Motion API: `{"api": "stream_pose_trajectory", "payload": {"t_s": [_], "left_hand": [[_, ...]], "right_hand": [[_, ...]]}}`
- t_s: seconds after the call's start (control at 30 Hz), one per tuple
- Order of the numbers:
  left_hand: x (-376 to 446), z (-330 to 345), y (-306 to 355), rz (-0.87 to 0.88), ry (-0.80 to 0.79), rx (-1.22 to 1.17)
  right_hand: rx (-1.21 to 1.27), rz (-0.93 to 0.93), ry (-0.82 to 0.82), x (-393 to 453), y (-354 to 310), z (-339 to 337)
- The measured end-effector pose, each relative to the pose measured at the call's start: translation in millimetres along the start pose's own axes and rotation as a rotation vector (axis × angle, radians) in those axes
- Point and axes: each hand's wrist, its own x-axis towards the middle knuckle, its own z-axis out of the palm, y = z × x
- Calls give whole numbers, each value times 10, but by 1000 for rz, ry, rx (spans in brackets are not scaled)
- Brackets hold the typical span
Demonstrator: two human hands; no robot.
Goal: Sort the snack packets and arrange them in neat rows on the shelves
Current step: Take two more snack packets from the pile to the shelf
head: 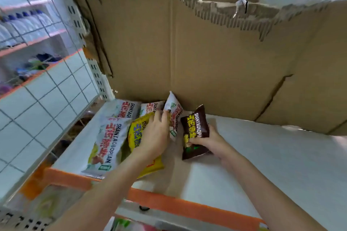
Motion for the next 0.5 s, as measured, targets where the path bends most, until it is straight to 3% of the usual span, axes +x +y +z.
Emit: {"api": "stream_pose_trajectory", "payload": {"t_s": [0.27,0.5], "left_hand": [[-157,20,-178,336,84,2],[-364,-49,-67,384,112,90]], "right_hand": [[-451,-128,272,150,-20,147],[-1009,-261,276,-95,-57,41]]}}
